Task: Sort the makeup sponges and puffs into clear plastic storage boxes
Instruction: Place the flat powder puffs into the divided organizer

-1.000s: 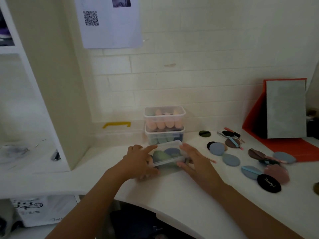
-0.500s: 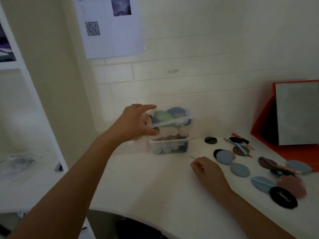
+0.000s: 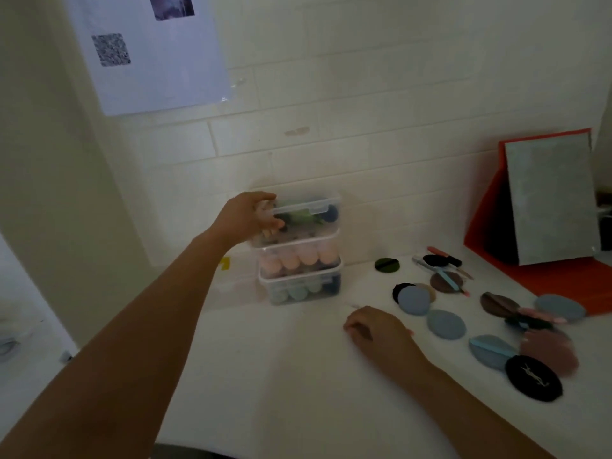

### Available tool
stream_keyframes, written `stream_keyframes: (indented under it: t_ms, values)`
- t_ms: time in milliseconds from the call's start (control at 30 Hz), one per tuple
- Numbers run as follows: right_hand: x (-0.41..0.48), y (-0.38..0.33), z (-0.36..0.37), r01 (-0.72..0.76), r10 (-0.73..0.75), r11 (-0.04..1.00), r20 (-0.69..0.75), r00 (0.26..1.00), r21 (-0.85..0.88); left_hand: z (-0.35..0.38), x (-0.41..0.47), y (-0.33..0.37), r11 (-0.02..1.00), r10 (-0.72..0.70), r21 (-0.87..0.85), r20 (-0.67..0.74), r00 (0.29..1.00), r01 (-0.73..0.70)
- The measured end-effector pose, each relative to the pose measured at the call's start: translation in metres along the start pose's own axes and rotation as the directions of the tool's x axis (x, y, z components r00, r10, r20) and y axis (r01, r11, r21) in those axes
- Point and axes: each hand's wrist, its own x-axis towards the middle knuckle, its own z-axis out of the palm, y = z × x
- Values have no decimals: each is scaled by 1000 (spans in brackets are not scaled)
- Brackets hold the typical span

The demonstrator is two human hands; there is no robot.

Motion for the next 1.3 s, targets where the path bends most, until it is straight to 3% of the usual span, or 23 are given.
stream_keyframes:
  t_ms: [200, 300, 367, 433, 500, 633, 733, 867, 1133, 1300]
  values:
    - [-3, 4, 3, 57, -56, 997, -45, 997, 41, 15, -23, -36, 979, -17, -200, -305, 952, -47]
    - [-2, 3, 2, 64, -62, 997, -39, 997, 34, 24, -42, -71, 981, -108, -194, -426, 898, 26]
    - [-1, 2, 2, 58, -57, 998, -29, 998, 26, 29, -45, -98, 982, -186, -82, -353, 917, 167]
    - [-1, 2, 1, 58, -57, 998, -30, 998, 22, 33, -43, -120, 955, -254, 112, -174, 951, 275]
    - [-2, 3, 2, 63, -62, 998, -38, 997, 22, 33, -39, -129, 911, -334, 257, -3, 943, 323]
    - [-2, 4, 2, 59, -58, 998, -32, 998, 24, 25, -35, -133, 807, -389, 556, 249, 887, 198]
    - [-1, 3, 2, 54, -53, 998, -22, 998, 29, 25, -40, -125, 693, -398, 709, 229, 888, 128]
    - [1, 4, 2, 35, -35, 999, 3, 999, 33, 21, -51, -114, 621, -379, 779, 208, 902, 81]
    - [-6, -3, -3, 36, -36, 999, 23, 999, 29, -2, -86, -92, 648, -365, 762, 318, 875, -6]
    - [-21, -21, -7, 51, -50, 997, -25, 998, 49, -3, -128, -71, 572, -366, 820, 287, 885, -29]
